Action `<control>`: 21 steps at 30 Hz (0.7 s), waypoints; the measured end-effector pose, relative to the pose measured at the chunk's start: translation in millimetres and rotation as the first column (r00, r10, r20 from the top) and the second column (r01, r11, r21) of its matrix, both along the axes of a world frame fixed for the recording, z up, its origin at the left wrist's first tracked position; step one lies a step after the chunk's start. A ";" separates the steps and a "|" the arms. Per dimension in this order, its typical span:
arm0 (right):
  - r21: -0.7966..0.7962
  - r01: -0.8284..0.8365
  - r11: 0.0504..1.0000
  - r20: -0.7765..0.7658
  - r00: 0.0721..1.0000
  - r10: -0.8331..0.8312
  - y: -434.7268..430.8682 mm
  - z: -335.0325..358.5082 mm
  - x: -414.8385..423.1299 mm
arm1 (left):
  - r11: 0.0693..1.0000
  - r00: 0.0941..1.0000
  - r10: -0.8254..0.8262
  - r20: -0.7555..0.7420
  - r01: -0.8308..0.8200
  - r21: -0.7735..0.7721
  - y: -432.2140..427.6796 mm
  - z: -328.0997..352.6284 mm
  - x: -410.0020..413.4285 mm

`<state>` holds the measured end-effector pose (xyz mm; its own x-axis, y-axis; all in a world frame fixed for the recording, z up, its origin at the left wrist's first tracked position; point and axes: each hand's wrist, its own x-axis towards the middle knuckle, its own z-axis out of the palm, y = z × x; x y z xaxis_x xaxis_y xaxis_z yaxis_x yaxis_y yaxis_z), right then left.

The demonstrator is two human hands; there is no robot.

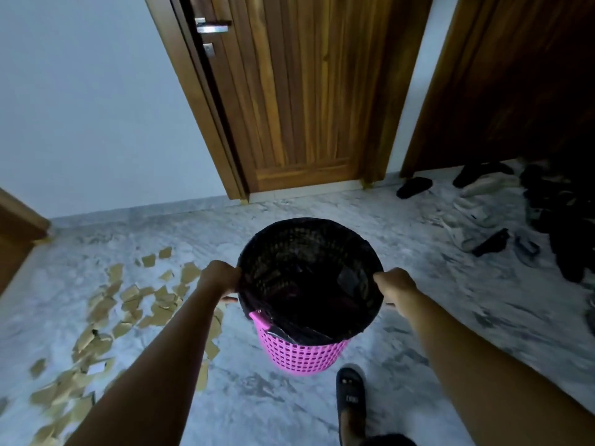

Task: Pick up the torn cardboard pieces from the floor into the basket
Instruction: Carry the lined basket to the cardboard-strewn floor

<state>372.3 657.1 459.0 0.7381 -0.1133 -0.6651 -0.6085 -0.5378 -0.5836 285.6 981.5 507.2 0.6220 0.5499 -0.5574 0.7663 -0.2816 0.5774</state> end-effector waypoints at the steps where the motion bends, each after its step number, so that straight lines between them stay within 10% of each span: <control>1: 0.005 -0.030 1.000 -0.026 0.999 0.030 6.1 0.6 17.3 | 0.999 1.000 0.030 -0.006 -0.030 -0.022 4.6 -3.9 12.8; 13: -0.100 -0.161 0.982 -0.071 0.985 0.155 100.5 -107.4 213.7 | 0.975 0.983 0.169 -0.067 -0.177 -0.135 89.8 -124.5 195.9; 21: -0.085 0.076 0.994 -0.127 0.988 -0.086 149.8 -283.4 296.4 | 0.944 0.964 0.247 -0.094 -0.262 -0.200 135.0 -306.5 304.8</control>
